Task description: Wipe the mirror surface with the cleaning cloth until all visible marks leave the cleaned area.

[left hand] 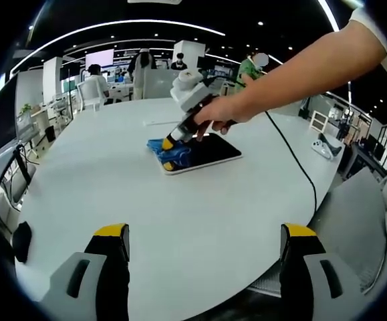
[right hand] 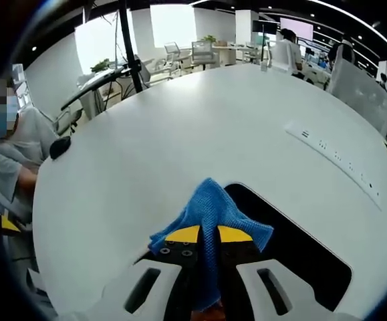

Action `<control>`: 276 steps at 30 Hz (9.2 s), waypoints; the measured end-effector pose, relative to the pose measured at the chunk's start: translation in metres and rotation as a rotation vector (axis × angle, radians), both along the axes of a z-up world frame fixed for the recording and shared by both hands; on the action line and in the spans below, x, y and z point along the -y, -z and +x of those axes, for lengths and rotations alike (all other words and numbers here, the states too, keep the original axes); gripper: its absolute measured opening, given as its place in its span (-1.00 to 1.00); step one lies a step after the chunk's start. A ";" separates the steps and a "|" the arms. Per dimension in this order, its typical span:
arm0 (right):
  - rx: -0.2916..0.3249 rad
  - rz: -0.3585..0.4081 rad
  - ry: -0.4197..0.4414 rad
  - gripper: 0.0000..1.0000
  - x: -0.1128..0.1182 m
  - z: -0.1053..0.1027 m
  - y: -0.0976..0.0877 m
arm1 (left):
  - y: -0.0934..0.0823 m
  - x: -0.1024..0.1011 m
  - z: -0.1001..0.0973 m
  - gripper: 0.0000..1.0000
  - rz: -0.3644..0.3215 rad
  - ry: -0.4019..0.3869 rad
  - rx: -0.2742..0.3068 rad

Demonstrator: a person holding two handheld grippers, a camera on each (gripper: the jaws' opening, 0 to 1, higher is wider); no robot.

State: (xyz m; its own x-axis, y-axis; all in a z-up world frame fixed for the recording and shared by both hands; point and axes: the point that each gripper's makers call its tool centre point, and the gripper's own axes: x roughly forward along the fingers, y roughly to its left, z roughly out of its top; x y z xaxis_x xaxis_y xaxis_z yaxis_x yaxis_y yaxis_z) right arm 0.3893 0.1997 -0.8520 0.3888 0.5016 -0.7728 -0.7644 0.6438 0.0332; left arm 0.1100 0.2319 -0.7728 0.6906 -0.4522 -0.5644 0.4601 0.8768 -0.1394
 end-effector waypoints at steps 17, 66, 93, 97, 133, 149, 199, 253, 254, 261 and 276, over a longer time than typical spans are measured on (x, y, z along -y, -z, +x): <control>0.002 -0.003 -0.025 -0.94 0.001 -0.009 0.000 | -0.004 -0.001 0.003 0.89 0.013 0.015 0.005; -0.018 -0.049 -0.015 -0.94 0.040 -0.013 -0.005 | -0.004 0.003 -0.001 0.88 0.012 0.025 0.009; -0.005 -0.078 0.002 -0.93 0.072 -0.011 -0.002 | -0.008 0.002 -0.001 0.88 0.013 0.022 0.021; -0.004 -0.081 0.007 -0.93 0.075 -0.010 -0.003 | -0.009 0.002 -0.001 0.88 0.011 0.022 0.024; 0.001 -0.103 0.051 -0.93 0.115 -0.004 -0.003 | -0.009 0.005 -0.002 0.87 0.008 0.031 0.022; 0.001 -0.119 0.080 -0.93 0.140 -0.008 -0.008 | -0.008 0.008 0.000 0.87 0.008 0.037 0.022; -0.005 -0.145 0.153 -0.93 0.182 -0.011 -0.005 | -0.010 0.014 0.001 0.87 0.009 0.058 0.023; -0.006 -0.113 0.108 -0.94 0.168 -0.025 -0.001 | -0.011 0.017 0.007 0.87 0.005 0.068 0.030; -0.007 -0.111 0.107 -0.94 0.166 -0.024 -0.001 | -0.011 0.017 0.007 0.87 0.005 0.067 0.029; -0.008 -0.108 0.100 -0.94 0.157 -0.032 -0.006 | -0.009 0.015 0.006 0.87 0.001 0.060 0.027; -0.009 -0.100 0.089 -0.94 0.148 -0.026 -0.002 | -0.009 0.017 0.005 0.87 0.001 0.061 0.025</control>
